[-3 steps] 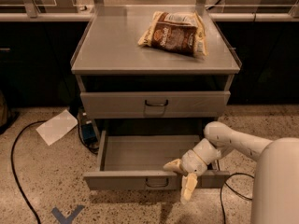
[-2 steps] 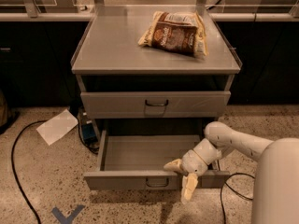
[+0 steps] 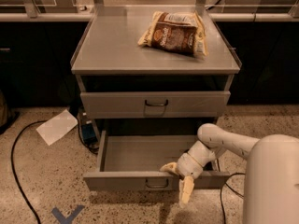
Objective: Open middle drawer
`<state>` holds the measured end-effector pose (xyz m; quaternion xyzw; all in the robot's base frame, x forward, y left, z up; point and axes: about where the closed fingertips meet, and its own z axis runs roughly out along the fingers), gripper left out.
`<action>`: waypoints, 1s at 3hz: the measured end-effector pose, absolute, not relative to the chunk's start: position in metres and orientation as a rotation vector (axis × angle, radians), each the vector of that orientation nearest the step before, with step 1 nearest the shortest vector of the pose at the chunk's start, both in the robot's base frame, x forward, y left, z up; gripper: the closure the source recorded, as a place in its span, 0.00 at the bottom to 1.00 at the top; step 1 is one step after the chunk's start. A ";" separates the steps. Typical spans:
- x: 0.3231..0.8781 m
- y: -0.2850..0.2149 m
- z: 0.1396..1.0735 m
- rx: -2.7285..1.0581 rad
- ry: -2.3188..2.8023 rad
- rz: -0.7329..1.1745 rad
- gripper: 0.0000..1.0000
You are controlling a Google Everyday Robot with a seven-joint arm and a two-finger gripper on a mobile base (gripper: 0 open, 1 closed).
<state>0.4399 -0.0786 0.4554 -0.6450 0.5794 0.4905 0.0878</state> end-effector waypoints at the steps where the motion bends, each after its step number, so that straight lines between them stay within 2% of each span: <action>1: 0.416 -0.079 0.469 -1.914 1.697 1.493 0.00; 3: 0.410 -0.079 0.464 -1.891 1.687 1.513 0.00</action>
Offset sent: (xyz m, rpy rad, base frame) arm -0.0882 -0.0051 0.0513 0.0875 0.0379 0.0284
